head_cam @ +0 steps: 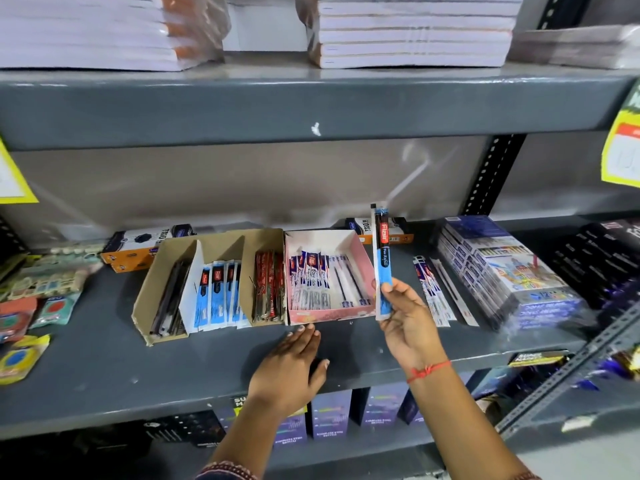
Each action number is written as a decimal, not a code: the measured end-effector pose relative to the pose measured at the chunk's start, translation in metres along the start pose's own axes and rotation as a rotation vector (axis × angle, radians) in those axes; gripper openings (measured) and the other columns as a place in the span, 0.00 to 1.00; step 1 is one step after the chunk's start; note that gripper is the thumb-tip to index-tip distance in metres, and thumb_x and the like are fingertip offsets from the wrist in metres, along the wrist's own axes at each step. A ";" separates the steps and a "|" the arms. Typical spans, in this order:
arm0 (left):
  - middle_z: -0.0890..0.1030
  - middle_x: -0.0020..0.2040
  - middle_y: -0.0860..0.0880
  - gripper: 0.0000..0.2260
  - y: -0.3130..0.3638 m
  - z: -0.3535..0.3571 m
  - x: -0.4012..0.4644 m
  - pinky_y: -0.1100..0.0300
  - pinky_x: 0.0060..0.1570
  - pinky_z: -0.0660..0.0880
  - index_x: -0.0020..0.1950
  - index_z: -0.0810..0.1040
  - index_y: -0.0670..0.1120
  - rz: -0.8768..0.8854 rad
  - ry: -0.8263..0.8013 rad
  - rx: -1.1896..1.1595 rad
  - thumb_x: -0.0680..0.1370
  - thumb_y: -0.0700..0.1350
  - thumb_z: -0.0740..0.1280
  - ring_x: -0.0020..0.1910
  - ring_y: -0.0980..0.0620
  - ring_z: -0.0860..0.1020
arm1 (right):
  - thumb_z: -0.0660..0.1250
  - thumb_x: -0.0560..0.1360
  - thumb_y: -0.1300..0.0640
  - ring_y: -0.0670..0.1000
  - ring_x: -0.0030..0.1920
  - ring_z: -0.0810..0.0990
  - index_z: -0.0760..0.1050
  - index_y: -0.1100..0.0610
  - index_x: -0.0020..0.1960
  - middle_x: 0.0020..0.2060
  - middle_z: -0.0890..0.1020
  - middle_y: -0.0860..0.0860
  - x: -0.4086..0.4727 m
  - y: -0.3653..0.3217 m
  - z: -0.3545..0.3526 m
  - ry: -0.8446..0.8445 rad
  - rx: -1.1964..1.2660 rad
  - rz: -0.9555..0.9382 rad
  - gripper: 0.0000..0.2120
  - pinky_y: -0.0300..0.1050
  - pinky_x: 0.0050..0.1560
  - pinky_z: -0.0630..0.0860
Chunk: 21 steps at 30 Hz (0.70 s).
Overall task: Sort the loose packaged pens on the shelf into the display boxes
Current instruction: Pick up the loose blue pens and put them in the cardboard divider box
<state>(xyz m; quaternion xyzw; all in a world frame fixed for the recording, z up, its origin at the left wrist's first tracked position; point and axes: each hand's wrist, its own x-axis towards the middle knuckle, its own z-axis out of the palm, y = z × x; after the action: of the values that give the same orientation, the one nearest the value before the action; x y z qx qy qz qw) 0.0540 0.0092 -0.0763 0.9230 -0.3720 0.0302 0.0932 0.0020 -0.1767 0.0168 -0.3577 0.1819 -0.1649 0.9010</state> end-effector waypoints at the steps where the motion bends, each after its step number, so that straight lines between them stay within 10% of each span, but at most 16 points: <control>1: 0.49 0.77 0.51 0.27 0.000 0.000 0.000 0.63 0.68 0.39 0.75 0.51 0.47 0.001 0.009 0.001 0.80 0.59 0.46 0.74 0.55 0.48 | 0.59 0.75 0.71 0.43 0.28 0.84 0.75 0.60 0.40 0.28 0.86 0.50 -0.002 0.000 0.002 -0.001 -0.002 -0.002 0.11 0.33 0.26 0.78; 10: 0.56 0.76 0.50 0.25 -0.014 -0.009 -0.012 0.65 0.68 0.42 0.75 0.56 0.46 0.046 0.077 -0.027 0.81 0.57 0.49 0.74 0.55 0.52 | 0.62 0.74 0.70 0.43 0.27 0.84 0.75 0.58 0.36 0.26 0.85 0.49 0.003 0.021 0.031 -0.033 -0.253 0.150 0.11 0.33 0.24 0.75; 17: 0.84 0.52 0.47 0.20 -0.077 -0.030 -0.059 0.56 0.42 0.79 0.52 0.82 0.43 -0.060 0.260 0.069 0.64 0.50 0.77 0.49 0.50 0.82 | 0.62 0.71 0.76 0.48 0.24 0.76 0.70 0.57 0.34 0.25 0.78 0.51 0.011 0.078 0.112 -0.155 -0.571 0.161 0.16 0.32 0.22 0.69; 21: 0.84 0.51 0.46 0.18 -0.106 -0.032 -0.077 0.56 0.42 0.78 0.52 0.82 0.42 -0.135 0.328 0.103 0.67 0.50 0.69 0.49 0.50 0.82 | 0.63 0.71 0.74 0.55 0.40 0.77 0.74 0.57 0.32 0.34 0.79 0.56 0.022 0.107 0.156 -0.177 -0.912 0.012 0.15 0.49 0.47 0.78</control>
<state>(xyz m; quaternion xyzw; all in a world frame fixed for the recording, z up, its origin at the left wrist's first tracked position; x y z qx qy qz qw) 0.0725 0.1427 -0.0708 0.9321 -0.2870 0.1930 0.1071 0.1088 -0.0210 0.0426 -0.7289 0.1603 -0.0318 0.6648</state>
